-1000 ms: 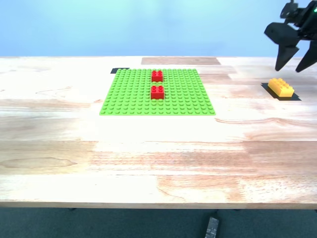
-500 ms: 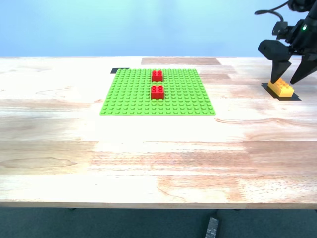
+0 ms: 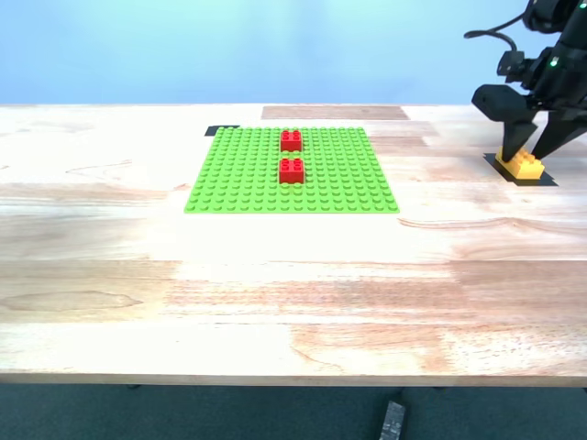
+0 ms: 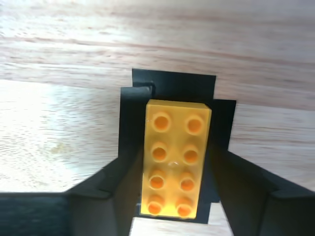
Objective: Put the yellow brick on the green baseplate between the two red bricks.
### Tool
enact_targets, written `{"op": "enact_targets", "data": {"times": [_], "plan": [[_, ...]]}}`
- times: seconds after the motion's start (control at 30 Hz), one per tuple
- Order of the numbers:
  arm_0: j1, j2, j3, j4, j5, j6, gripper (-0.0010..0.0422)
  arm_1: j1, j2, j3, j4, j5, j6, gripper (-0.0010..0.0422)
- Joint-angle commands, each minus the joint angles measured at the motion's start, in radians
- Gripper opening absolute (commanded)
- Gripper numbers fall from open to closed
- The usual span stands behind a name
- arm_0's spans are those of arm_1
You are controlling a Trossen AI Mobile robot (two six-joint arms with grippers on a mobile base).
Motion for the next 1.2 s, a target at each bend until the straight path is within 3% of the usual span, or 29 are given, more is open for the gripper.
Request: {"op": "enact_targets", "data": {"times": [0.03, 0.27, 0.47, 0.87, 1.2], "plan": [[0.000, 0.000, 0.000, 0.000, 0.000, 0.000, 0.0000, -0.006, 0.000, -0.002, -0.005, -0.005, -0.003, 0.0121], [0.000, -0.008, 0.000, 0.000, 0.001, 0.000, 0.0000, -0.004, -0.003, -0.044, 0.032, -0.012, -0.004, -0.0006], [0.000, -0.011, 0.000, 0.000, 0.001, 0.000, 0.0000, -0.004, -0.008, -0.060, 0.037, -0.016, -0.015, 0.0027], [0.000, -0.014, 0.000, 0.001, 0.000, 0.000, 0.0000, 0.010, -0.167, -0.038, 0.026, -0.041, -0.080, 0.0028], [0.000, -0.014, 0.000, 0.003, -0.001, 0.000, 0.0000, 0.155, -0.260, 0.100, -0.105, -0.047, -0.248, 0.0028]]}}
